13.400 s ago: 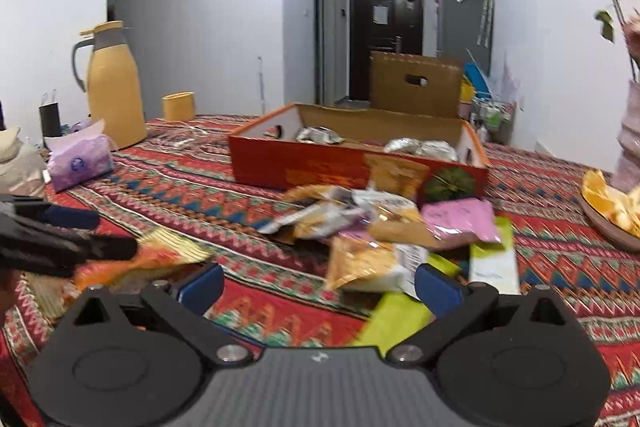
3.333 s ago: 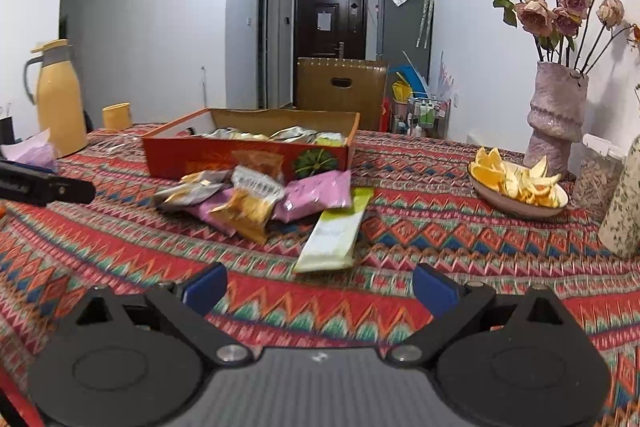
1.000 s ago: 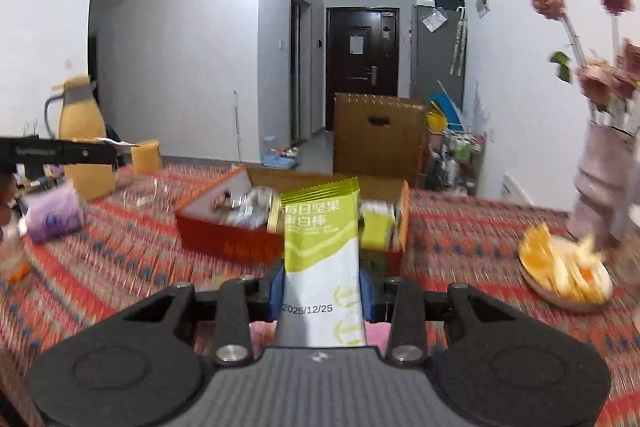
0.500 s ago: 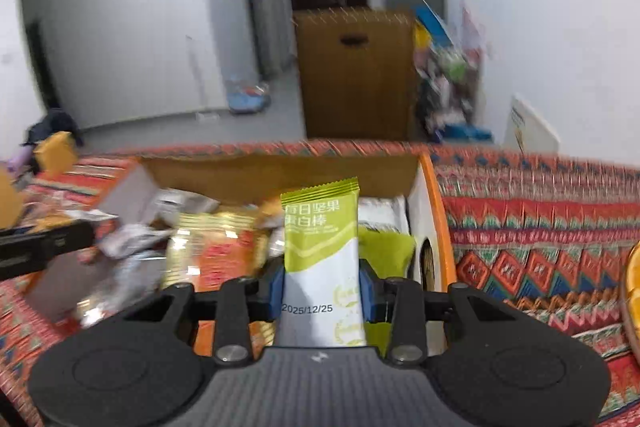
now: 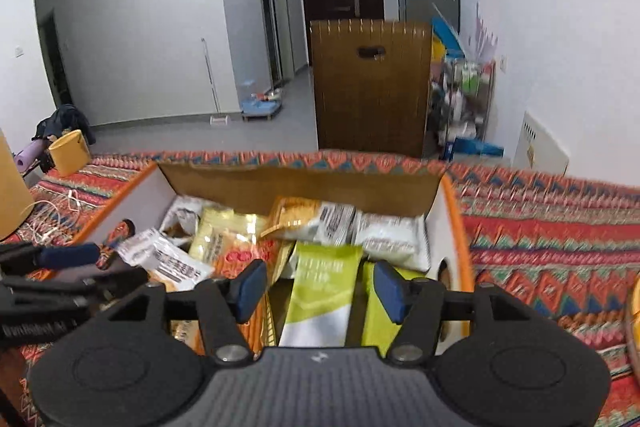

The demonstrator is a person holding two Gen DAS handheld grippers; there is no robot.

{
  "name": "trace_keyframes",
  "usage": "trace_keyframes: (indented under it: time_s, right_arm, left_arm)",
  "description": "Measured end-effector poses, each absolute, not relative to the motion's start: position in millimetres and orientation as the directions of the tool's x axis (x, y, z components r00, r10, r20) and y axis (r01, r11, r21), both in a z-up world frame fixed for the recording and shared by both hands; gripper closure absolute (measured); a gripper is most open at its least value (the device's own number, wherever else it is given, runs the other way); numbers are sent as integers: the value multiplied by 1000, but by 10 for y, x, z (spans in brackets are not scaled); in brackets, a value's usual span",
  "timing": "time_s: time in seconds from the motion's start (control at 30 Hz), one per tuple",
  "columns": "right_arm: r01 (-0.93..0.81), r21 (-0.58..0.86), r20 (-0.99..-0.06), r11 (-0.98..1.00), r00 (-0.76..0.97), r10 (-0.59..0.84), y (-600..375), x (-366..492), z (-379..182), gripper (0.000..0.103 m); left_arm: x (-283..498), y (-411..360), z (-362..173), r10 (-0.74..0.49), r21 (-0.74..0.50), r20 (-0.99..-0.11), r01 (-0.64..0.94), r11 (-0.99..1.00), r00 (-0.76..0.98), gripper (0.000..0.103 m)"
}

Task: Organize snacks
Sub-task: 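Place the bar packet in the box with the right tool while the left tool drops a gold packet, then withdraw both tools from the box back toward the pile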

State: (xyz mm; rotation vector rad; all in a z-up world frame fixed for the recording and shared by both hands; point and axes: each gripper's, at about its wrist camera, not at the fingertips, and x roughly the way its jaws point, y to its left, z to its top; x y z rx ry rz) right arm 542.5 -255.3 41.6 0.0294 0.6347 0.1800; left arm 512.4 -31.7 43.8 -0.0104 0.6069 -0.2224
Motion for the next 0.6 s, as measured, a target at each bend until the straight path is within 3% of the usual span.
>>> trace_keyframes:
  time_s: [0.1, 0.27, 0.6]
  right_arm:
    - [-165, 63, -559, 984, 811, 172, -2620, 5227, 625, 43]
    - [-178, 61, -502, 982, 845, 184, -2734, 4727, 915, 31]
    - [-178, 31, -388, 984, 905, 176, -2781, 3427, 1220, 17]
  left_arm:
    - [5005, -258, 685, -199, -55, -533, 201, 978, 823, 26]
    - [4498, -123, 1020, -191, 0, -474, 217, 976, 860, 21]
    - [2989, 54, 1291, -202, 107, -324, 248, 963, 924, 9]
